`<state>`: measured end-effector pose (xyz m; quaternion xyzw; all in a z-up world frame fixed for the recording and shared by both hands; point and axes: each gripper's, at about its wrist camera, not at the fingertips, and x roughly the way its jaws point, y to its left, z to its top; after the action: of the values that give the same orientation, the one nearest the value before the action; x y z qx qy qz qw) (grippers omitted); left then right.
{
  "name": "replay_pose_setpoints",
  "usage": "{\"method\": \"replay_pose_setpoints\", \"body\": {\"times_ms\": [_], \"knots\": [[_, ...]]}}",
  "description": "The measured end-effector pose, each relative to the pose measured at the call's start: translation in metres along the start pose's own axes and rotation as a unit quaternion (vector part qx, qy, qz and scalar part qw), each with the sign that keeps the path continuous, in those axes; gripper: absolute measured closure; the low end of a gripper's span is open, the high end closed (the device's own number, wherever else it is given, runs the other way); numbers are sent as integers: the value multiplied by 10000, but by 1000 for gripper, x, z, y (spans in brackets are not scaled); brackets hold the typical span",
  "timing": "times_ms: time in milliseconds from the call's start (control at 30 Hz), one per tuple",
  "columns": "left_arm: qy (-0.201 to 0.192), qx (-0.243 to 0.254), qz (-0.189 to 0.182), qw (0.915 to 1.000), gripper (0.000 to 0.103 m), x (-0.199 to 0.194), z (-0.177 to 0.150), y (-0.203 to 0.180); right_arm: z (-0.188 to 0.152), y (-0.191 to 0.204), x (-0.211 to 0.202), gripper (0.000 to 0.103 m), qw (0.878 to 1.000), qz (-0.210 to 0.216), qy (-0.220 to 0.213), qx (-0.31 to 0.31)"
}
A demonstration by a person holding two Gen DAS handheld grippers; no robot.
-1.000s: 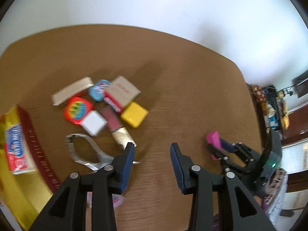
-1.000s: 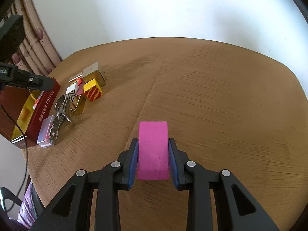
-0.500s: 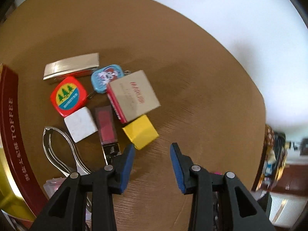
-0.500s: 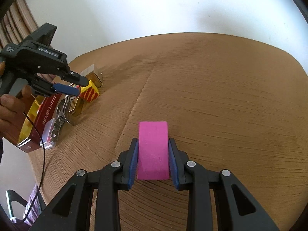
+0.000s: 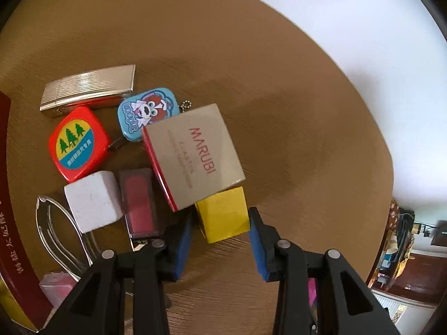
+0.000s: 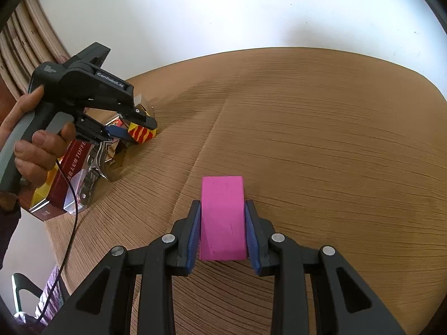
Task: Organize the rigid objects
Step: 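Grasp the yellow striped cube with the left tool while the right tool holds the pink block, then release the yellow cube into the tin with the left tool while the right tool carries the pink block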
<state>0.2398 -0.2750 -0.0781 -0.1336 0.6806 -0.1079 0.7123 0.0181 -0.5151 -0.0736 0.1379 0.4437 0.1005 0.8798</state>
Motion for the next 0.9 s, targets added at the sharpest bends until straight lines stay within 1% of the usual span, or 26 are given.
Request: {"method": "replay_pose_setpoints", "body": {"times_ms": [67,133,167,233,300,400,467,500,600,700,800,867,900], "knots": [[-25,118,-57,9999,71,-3,-6,-2,1,0,0,75,10000,-22,17,-15],[-24,225,-340,9992,73,-11,-15,-5,1,2,-1,75,10000,-60,34,-47],[-49,342,-414,9985,73,-17,-22,-8,1,2,-1,75,9999,-75,41,-52],[-227,604,-516,9966,73,-34,-40,-13,2,3,-2,75,9999,-119,50,-42],[-350,795,-695,9938,73,-57,-53,-9,2,4,-3,75,9998,-179,71,-29],[-580,856,-892,9906,73,-93,-74,13,2,6,-7,75,9995,-291,107,-13],[-742,722,-907,9905,73,-120,-84,43,1,10,-13,75,9994,-330,95,-8],[-824,637,-862,9908,73,-132,-89,58,1,12,-17,75,9994,-326,76,-12],[-1085,204,-516,9925,73,-172,-94,128,3,28,-30,75,9995,-311,-33,-86],[-1198,-148,-63,9927,73,-193,-89,190,8,47,-37,75,9997,-148,-101,-143],[-1180,-412,340,9916,73,-195,-85,240,16,77,-40,75,9994,93,-152,-300],[-1104,-389,499,9919,73,-188,-80,257,26,106,-40,75,9983,259,-180,-485],[-1071,-391,500,9922,73,-184,-77,264,28,119,-40,75,9977,337,-195,-551]]}}
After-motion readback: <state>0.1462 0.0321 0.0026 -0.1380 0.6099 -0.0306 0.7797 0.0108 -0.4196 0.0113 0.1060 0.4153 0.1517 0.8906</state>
